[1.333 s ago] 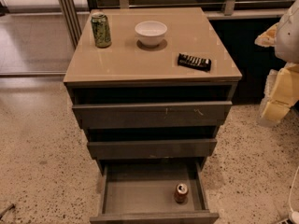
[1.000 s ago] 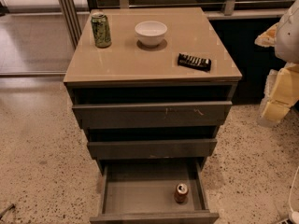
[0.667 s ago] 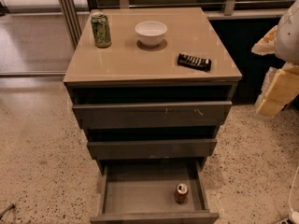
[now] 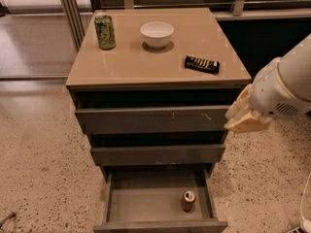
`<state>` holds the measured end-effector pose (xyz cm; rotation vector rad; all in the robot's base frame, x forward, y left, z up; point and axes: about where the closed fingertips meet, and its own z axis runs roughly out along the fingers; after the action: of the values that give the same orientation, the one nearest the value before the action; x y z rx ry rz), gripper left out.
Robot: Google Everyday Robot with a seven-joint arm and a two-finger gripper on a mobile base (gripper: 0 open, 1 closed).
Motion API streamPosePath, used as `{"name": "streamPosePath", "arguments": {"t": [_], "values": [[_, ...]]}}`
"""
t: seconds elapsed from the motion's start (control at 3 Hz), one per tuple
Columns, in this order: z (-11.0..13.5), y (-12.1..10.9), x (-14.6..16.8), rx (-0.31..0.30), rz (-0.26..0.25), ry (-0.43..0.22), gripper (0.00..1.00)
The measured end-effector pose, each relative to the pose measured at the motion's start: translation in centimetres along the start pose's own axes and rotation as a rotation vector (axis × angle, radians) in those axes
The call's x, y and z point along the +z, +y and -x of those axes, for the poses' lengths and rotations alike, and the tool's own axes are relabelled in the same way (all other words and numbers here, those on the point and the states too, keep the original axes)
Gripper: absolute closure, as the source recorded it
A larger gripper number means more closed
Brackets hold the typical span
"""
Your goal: Pick coke can from bottom drawer and place on counter
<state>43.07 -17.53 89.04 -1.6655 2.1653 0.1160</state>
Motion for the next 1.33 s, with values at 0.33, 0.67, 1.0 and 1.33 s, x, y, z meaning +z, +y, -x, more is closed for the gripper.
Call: {"name": "streamPosePath", "arguments": {"t": [0.33, 0.67, 1.0, 1.33], "values": [[0.6, 2.8, 8.8, -0.024, 0.085, -0.09, 0.88], [0.8, 2.3, 10.3, -0.019, 0.046, -0.107, 1.0], [0.8, 2.3, 10.3, -0.019, 0.044, -0.107, 1.0], [-1.6, 2.7, 12.7, -0.024, 0.029, -0.055, 1.0]]}}
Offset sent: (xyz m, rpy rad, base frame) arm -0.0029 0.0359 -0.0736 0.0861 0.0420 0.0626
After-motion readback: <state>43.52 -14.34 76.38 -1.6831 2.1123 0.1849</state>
